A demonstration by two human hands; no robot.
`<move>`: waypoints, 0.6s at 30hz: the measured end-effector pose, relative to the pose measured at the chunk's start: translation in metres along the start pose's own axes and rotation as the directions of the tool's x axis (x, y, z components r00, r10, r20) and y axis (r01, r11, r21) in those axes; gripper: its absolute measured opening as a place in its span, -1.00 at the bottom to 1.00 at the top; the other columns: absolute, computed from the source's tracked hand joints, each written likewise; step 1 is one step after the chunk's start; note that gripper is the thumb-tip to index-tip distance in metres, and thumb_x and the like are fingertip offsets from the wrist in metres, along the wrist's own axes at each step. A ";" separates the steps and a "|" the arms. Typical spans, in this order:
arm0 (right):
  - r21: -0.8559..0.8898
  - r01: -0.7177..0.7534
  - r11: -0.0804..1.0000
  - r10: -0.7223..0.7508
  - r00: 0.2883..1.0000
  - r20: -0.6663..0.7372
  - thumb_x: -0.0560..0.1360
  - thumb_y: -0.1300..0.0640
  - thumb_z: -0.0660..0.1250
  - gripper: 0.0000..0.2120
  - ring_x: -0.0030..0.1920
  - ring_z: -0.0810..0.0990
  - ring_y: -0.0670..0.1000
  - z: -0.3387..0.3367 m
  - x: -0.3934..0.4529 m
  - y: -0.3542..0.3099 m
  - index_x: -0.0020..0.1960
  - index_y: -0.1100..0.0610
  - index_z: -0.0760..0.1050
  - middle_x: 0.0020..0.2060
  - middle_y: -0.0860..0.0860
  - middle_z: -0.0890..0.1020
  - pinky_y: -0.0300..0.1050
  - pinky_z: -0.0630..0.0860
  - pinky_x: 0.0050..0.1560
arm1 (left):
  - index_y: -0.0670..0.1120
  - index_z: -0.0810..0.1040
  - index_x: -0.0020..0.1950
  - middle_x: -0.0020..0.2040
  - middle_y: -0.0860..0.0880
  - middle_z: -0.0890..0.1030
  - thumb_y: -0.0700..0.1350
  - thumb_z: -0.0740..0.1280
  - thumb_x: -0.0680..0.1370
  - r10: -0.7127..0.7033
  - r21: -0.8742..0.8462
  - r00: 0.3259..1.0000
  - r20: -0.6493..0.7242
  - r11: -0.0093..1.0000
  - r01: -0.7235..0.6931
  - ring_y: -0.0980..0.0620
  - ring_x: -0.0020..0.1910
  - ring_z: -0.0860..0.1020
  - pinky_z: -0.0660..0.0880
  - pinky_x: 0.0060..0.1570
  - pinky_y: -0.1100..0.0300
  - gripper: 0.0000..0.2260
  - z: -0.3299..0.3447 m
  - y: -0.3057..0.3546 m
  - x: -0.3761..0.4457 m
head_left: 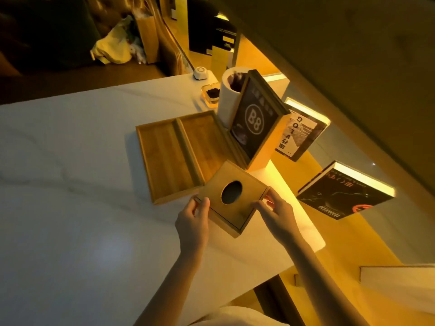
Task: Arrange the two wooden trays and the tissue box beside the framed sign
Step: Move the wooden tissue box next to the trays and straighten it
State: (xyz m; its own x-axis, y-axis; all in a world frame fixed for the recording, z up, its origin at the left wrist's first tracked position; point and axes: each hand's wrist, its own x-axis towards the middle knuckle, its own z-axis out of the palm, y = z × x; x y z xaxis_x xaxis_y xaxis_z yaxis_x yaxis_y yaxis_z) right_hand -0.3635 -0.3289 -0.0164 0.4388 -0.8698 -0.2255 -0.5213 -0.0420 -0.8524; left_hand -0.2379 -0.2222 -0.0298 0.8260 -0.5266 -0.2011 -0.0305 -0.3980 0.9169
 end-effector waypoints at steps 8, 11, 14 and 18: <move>0.084 -0.066 0.994 0.066 0.998 0.007 0.35 -0.12 0.16 -0.46 0.12 0.39 -0.06 -0.011 -0.004 0.034 0.27 0.08 0.38 0.11 -0.12 0.46 -0.11 0.35 0.08 | -0.32 0.49 0.13 -0.01 -0.29 0.63 -0.07 0.23 0.52 -0.112 0.028 0.993 -0.026 0.993 0.112 -0.23 -0.02 0.59 0.55 0.01 -0.07 -0.66 0.038 -0.018 -0.019; 0.103 -0.067 0.992 0.067 0.998 0.011 0.36 -0.11 0.15 -0.48 0.11 0.40 -0.05 -0.014 -0.002 0.042 0.26 0.09 0.39 0.11 -0.10 0.47 -0.10 0.35 0.09 | -0.32 0.48 0.15 0.03 -0.31 0.62 -0.05 0.22 0.52 -0.139 0.051 0.990 -0.010 0.989 0.140 -0.27 0.02 0.57 0.55 0.04 -0.12 -0.63 0.044 -0.021 -0.022; 0.107 -0.073 0.991 0.073 0.997 0.007 0.36 -0.11 0.14 -0.48 0.12 0.40 -0.05 -0.018 0.000 0.048 0.25 0.09 0.39 0.10 -0.10 0.47 -0.05 0.37 0.13 | -0.31 0.48 0.15 0.03 -0.31 0.62 -0.04 0.23 0.52 -0.153 0.065 0.988 0.001 0.986 0.152 -0.29 0.03 0.57 0.55 0.05 -0.15 -0.63 0.050 -0.021 -0.024; 0.118 -0.071 0.990 0.070 0.997 0.016 0.35 -0.10 0.15 -0.47 0.09 0.40 -0.05 -0.022 0.002 0.052 0.25 0.10 0.38 0.09 -0.09 0.46 -0.16 0.35 0.03 | -0.30 0.51 0.12 -0.02 -0.29 0.63 -0.05 0.22 0.52 -0.147 0.068 0.989 0.006 0.987 0.147 -0.26 -0.01 0.58 0.54 0.04 -0.13 -0.66 0.054 -0.017 -0.022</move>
State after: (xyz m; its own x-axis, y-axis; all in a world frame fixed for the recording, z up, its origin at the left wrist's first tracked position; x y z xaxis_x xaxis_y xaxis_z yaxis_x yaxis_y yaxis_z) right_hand -0.4058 -0.3435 -0.0503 0.4132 -0.8625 -0.2921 -0.4611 0.0784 -0.8839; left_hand -0.2865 -0.2446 -0.0593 0.8183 -0.4664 -0.3360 0.0529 -0.5209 0.8520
